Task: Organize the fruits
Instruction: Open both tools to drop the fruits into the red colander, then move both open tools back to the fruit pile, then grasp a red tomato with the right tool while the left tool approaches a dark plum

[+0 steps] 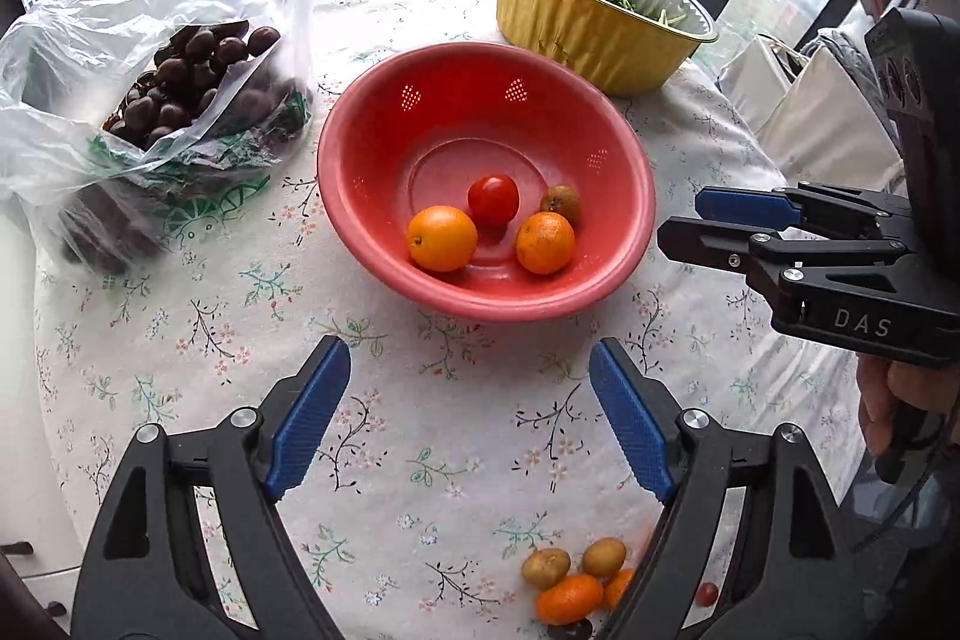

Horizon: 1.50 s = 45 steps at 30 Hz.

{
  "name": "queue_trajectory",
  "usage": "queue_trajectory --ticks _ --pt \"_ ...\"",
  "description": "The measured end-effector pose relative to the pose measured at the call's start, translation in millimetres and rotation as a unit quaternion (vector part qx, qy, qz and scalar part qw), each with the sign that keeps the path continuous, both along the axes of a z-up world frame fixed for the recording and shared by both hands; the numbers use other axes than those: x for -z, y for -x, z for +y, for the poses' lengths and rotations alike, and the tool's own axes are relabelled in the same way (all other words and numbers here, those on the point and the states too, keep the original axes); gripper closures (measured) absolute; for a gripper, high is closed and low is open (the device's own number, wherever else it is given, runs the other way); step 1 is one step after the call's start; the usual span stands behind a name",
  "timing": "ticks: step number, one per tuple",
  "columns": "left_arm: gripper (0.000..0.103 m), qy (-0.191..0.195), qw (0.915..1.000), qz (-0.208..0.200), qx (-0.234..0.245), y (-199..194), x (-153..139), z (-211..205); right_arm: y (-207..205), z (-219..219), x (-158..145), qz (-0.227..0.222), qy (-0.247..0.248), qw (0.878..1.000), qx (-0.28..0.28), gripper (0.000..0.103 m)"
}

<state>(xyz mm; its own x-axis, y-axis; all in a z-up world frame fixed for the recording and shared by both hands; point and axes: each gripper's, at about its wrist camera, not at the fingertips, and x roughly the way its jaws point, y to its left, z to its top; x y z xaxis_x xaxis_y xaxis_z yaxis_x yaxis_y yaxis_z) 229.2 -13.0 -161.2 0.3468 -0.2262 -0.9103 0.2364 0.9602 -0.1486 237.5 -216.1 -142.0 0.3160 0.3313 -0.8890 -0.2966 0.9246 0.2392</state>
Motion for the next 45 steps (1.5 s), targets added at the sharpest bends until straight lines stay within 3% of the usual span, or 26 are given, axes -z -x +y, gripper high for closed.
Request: queue_trajectory --ticks 11,20,21,23,24,26,30,42,45 --pt "0.018 -0.015 0.9984 0.05 0.022 114.7 28.7 9.3 105.0 -7.2 4.4 0.038 0.001 0.999 0.008 0.053" --pt "0.018 -0.031 0.9953 0.075 0.054 182.9 56.8 11.2 197.1 -1.5 24.3 0.094 -0.008 0.995 0.02 0.046" --pt "0.015 -0.034 0.9953 0.072 0.057 189.2 57.5 11.1 205.7 2.0 27.8 0.098 -0.006 0.995 0.018 0.046" --pt "0.0 -0.043 0.9955 0.056 0.063 200.1 56.7 10.5 219.0 9.2 34.3 0.104 -0.001 0.994 0.014 0.046" --pt "0.0 -0.05 0.9953 0.043 0.071 205.4 55.4 8.4 225.0 12.2 37.1 0.106 -0.002 0.994 0.013 0.046" --pt "0.0 -0.063 0.9935 0.024 0.092 214.1 53.1 5.1 232.6 19.5 43.1 0.11 0.0 0.994 0.009 0.046" --pt "0.0 -0.07 0.9899 0.024 0.121 225.4 53.9 2.7 238.8 29.7 54.0 0.11 0.012 0.994 0.006 0.046" --pt "0.0 -0.041 0.9935 0.033 0.101 224.4 47.2 13.8 241.5 44.5 68.2 0.099 0.025 0.995 0.003 0.049" --pt "0.0 -0.05 0.9923 0.042 0.105 222.1 50.1 10.5 240.5 47.3 68.1 0.091 0.03 0.995 -0.002 0.054"
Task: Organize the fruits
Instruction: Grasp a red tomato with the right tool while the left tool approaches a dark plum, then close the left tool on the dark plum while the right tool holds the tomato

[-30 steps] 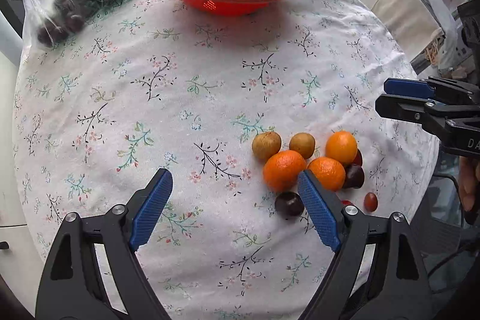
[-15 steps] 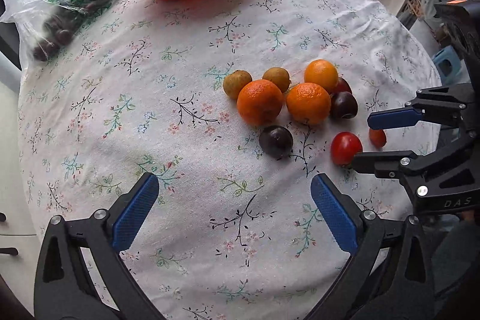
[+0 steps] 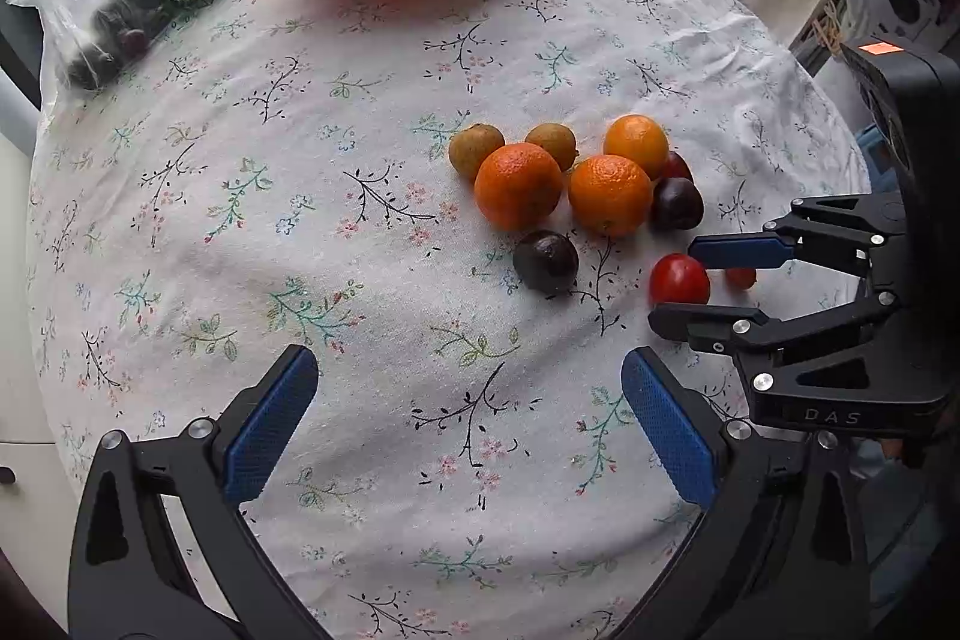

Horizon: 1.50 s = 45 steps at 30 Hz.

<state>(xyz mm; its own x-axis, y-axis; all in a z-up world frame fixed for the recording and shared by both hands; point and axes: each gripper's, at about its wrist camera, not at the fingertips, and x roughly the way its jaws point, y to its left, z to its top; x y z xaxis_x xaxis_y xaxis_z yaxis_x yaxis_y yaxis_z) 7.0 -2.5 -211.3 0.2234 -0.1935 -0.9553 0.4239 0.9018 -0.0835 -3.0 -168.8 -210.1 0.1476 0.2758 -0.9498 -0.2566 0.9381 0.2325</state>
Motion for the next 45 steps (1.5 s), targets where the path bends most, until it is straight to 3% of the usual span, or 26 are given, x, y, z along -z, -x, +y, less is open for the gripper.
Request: queue_trajectory --ticks 5,12,20,24,31,37,40,45 --pt "0.0 -0.005 0.9998 0.018 -0.003 -8.6 7.7 -8.6 0.3 1.5 0.0 0.002 -0.004 1.0 -0.01 0.068" --pt "0.003 0.004 0.9996 0.026 0.0 -27.1 15.3 -26.5 2.6 -8.3 -3.9 0.009 -0.016 1.0 0.004 0.069" --pt "0.049 0.014 0.9986 0.047 0.018 -39.7 27.7 -52.2 -0.8 -18.4 -8.9 0.007 -0.023 1.0 0.013 0.069" --pt "0.051 0.013 0.9986 0.046 0.023 -41.7 31.2 -61.7 -1.7 -23.1 -9.4 0.007 -0.025 1.0 0.016 0.069" --pt "0.07 0.017 0.9989 0.039 0.018 -45.7 33.1 -62.7 -6.7 -26.0 -7.4 0.008 -0.028 0.999 0.019 0.069" --pt "0.07 0.002 0.999 0.026 0.037 -40.9 33.8 -65.5 -10.1 -26.8 -7.3 0.006 -0.028 0.999 0.016 0.069" --pt "0.077 -0.004 0.9988 0.018 0.046 -36.9 33.4 -65.5 -10.7 -27.7 -7.3 0.006 -0.028 0.999 0.017 0.069" --pt "0.078 -0.005 0.9983 0.011 0.057 -32.8 32.6 -63.7 -11.5 -28.0 -7.9 0.005 -0.028 0.999 0.02 0.069"
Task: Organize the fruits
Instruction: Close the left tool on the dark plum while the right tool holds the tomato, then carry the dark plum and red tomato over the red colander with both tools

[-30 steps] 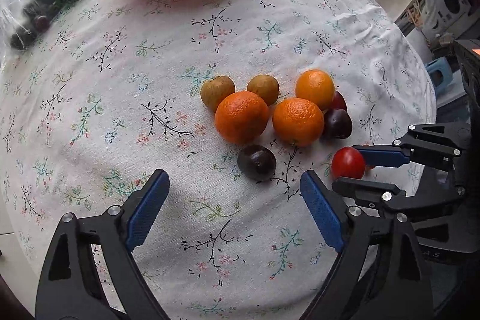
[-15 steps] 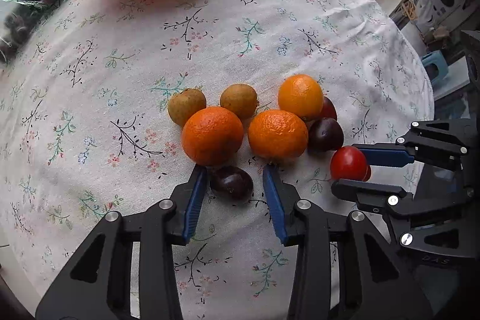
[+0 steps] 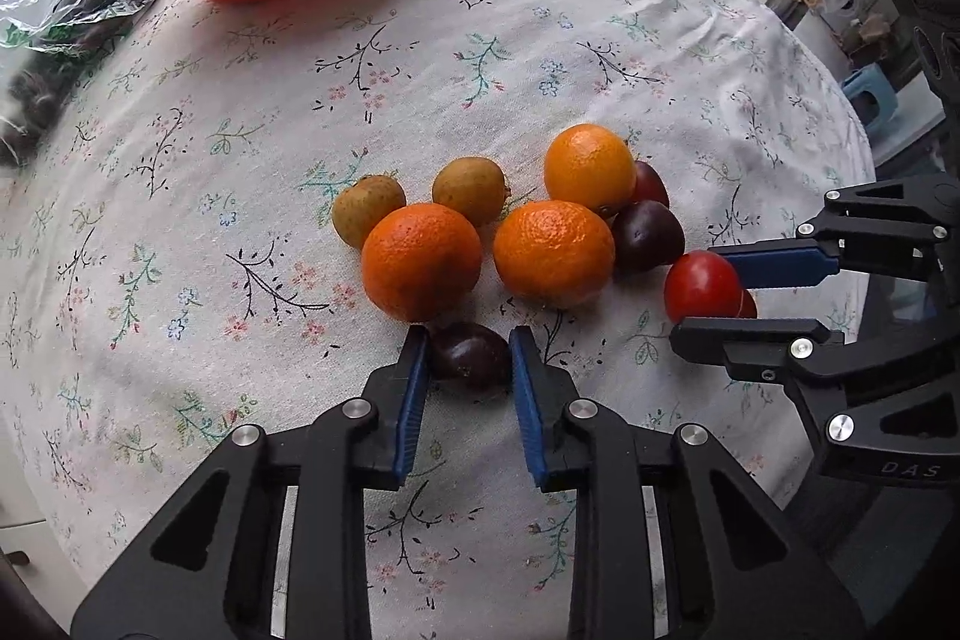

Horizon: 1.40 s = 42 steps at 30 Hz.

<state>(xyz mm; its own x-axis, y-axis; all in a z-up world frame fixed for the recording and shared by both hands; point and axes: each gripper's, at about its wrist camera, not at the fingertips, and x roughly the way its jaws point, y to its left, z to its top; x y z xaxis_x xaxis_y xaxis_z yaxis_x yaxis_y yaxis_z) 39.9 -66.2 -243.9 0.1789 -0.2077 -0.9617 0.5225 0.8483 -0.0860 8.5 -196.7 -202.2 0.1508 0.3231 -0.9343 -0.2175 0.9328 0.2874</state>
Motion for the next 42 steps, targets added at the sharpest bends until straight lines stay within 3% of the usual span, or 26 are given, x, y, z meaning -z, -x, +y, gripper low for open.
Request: queue_trajectory --ticks 8,22,34,42 --pt "0.079 0.026 0.9995 0.012 -0.011 5.1 -6.1 11.0 -4.3 -2.1 -4.0 -0.002 -0.007 1.0 0.004 0.069" --pt "0.079 0.098 0.9904 0.023 -0.095 -5.8 -39.0 57.2 -19.8 -21.5 -15.4 0.003 -0.042 0.998 0.041 0.069" --pt "0.079 0.131 0.9792 -0.015 -0.155 -62.8 -74.6 88.8 -79.1 -68.3 -32.9 -0.013 -0.054 0.994 0.097 0.069" --pt "0.079 0.136 0.9739 -0.04 -0.177 -126.8 -95.3 96.7 -139.2 -119.3 -42.3 -0.034 -0.045 0.986 0.155 0.069"
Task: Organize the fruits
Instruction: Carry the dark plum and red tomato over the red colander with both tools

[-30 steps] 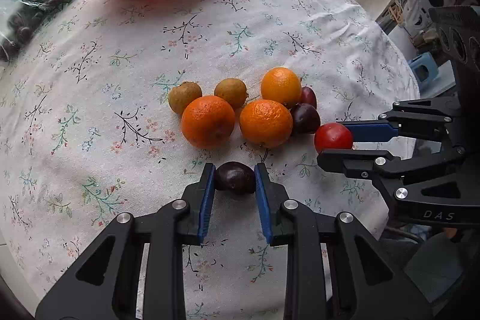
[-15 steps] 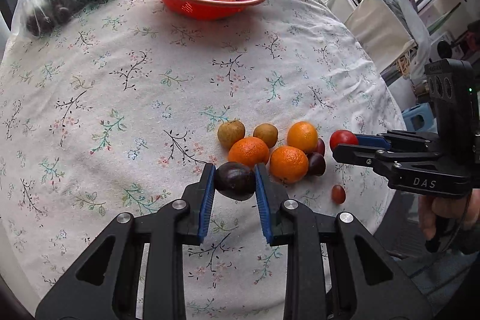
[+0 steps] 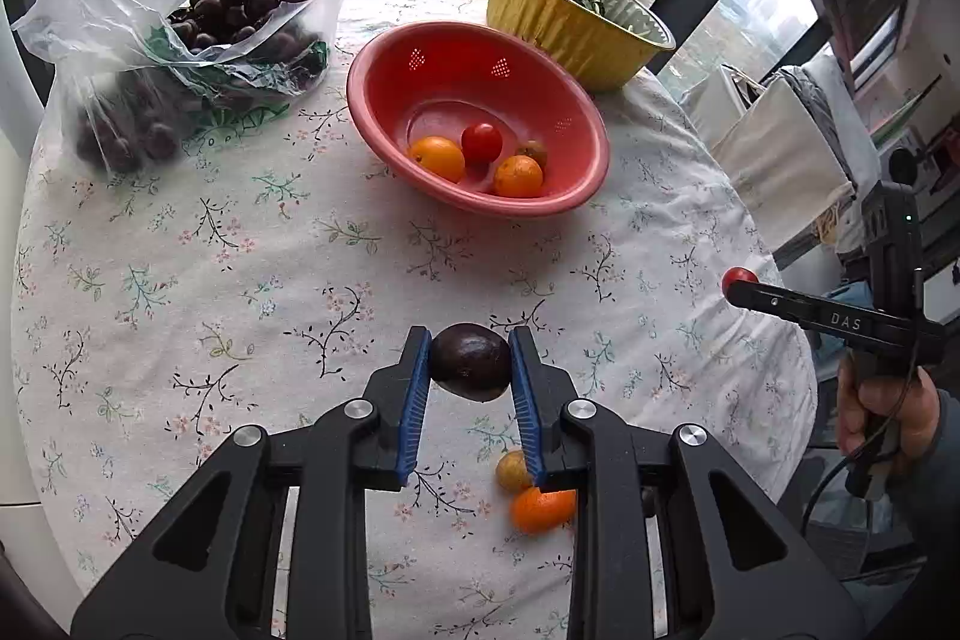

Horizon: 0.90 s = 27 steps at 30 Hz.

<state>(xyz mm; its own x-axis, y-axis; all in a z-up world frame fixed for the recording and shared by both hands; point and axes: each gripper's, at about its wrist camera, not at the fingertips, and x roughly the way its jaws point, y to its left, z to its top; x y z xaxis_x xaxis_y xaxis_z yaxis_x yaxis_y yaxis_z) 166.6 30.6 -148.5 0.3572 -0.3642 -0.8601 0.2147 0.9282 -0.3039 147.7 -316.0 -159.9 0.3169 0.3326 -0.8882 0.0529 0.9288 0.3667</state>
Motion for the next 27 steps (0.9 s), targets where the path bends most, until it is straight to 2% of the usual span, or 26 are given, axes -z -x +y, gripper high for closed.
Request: queue_trajectory --ticks 3,6,14,20,27 --pt "0.079 0.0 1.0 -0.006 -0.004 -26.9 -5.3 -0.8 -27.7 -8.1 -3.0 -0.006 0.002 1.0 0.011 0.069" --pt "0.079 -0.005 0.9999 -0.012 -0.002 -52.8 -6.4 -8.8 -55.5 -4.8 -8.4 -0.019 0.003 1.0 0.0 0.069" --pt "0.079 -0.011 0.9998 -0.015 0.007 -116.0 5.0 -42.9 -122.2 53.0 -12.6 -0.043 0.002 0.996 -0.077 0.069" --pt "0.079 -0.02 0.9997 0.0 0.011 -143.4 26.9 -59.2 -153.5 95.6 -1.8 -0.04 0.005 0.991 -0.127 0.069" --pt "0.079 -0.035 0.9992 0.007 0.017 -154.8 45.9 -66.8 -167.4 119.3 12.8 -0.03 0.01 0.988 -0.152 0.069"
